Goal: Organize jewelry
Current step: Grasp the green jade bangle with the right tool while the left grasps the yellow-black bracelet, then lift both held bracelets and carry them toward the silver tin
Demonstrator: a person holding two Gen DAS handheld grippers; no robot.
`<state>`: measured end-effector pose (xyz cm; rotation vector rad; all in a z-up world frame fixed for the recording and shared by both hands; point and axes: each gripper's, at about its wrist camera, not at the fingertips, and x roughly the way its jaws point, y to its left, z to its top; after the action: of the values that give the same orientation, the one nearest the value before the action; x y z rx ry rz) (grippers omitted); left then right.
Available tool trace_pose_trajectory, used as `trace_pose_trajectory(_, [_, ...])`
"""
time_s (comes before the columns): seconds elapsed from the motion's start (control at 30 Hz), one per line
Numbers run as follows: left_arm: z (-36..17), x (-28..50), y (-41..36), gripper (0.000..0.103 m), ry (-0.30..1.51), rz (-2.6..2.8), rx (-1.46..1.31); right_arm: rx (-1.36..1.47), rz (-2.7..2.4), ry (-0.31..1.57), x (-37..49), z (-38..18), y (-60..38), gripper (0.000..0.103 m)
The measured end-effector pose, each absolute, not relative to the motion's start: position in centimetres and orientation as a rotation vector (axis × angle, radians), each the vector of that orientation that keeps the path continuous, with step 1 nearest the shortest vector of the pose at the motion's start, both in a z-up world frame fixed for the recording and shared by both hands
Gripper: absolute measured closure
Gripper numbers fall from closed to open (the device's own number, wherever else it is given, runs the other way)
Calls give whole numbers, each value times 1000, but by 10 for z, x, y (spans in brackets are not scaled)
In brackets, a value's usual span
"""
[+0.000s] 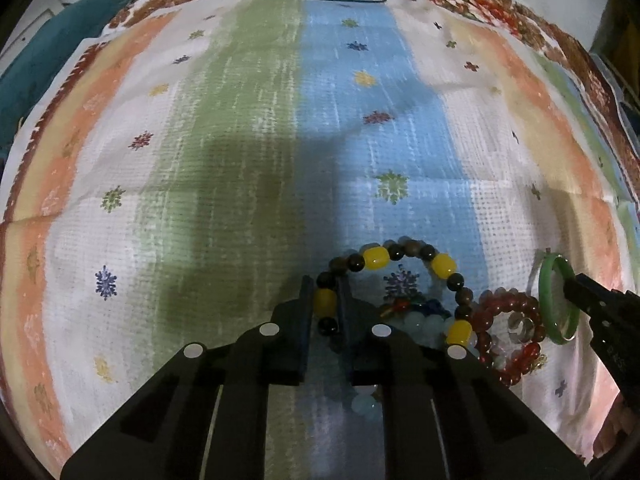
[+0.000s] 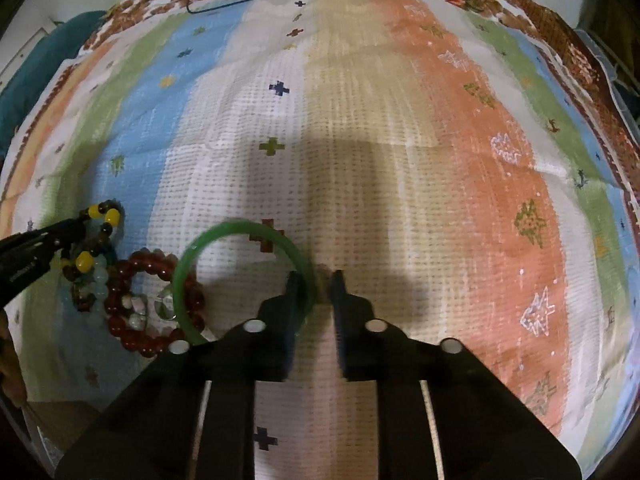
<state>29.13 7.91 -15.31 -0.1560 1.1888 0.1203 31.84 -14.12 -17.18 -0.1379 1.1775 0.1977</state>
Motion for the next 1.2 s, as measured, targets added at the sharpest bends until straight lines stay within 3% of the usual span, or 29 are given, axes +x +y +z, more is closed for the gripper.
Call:
trace_pose_trajectory(0.1, [-148,288,79,91,1179,123,-153,-150,209,1167,316,-169,-140,95])
trace_pose_trajectory(1.2, [-68,240,38,91,1040,45,-60,-94,332,1067,262,-104,-131,95])
